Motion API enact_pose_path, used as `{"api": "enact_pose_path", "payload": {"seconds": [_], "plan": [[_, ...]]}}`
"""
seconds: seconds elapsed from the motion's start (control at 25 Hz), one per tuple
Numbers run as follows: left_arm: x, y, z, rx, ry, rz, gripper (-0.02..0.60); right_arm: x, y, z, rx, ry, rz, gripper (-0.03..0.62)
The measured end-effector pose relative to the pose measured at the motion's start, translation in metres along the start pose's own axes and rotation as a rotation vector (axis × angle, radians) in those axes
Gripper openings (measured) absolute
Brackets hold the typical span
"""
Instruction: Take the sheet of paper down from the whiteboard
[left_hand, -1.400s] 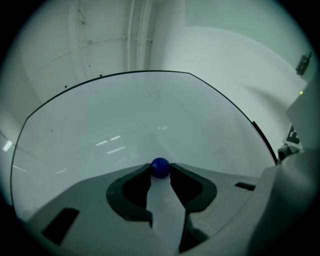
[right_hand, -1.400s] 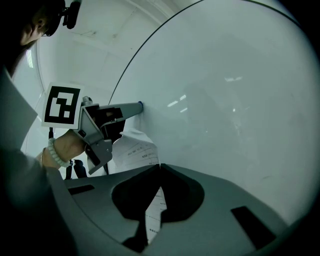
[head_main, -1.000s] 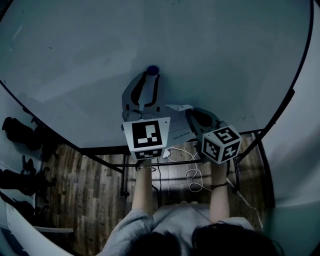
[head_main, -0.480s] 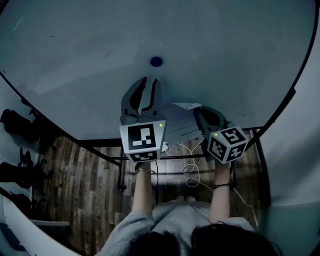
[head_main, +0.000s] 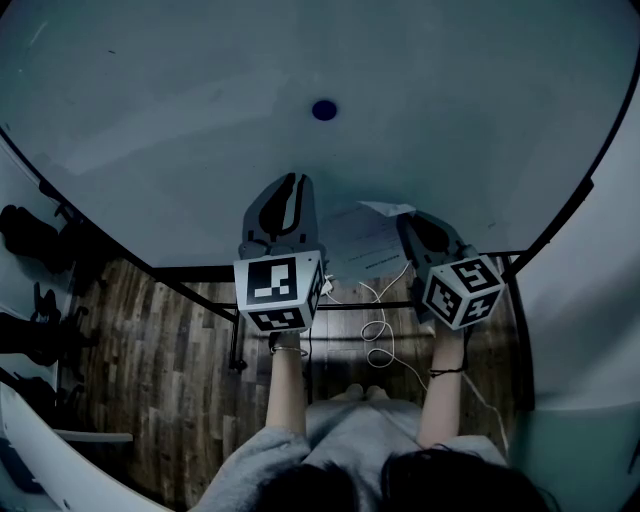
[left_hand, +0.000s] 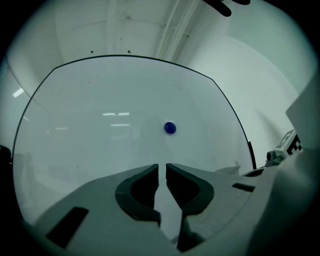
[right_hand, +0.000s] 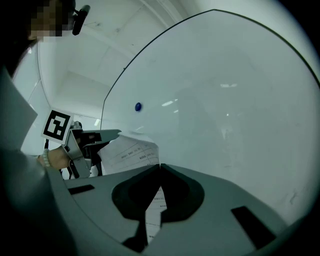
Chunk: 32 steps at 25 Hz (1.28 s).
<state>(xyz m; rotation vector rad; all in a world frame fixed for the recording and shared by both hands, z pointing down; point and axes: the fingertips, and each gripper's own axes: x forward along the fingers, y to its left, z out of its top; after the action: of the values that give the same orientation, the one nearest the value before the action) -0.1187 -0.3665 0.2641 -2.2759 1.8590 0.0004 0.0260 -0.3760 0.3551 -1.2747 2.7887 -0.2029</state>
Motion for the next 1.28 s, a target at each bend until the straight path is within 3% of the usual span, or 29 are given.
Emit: {"api": "enact_pose_path", "payload": {"seconds": [0.24, 0.6, 1.28], "plan": [[-0.01, 0.009, -0.027, -0.052, 0.058, -0.009, 0.014, -0.004, -0.003, -0.004, -0.012, 0.007, -0.017, 0.0], [-0.024, 0.016, -0.045, -0.126, 0.096, -0.044, 0.006, -0.005, 0.005, 0.0, -0.039, 0.005, -0.036, 0.0], [-0.038, 0.03, -0.062, -0.151, 0.102, -0.096, 0.006, -0.005, 0.018, -0.006, -0.052, -0.015, -0.079, 0.001]]}}
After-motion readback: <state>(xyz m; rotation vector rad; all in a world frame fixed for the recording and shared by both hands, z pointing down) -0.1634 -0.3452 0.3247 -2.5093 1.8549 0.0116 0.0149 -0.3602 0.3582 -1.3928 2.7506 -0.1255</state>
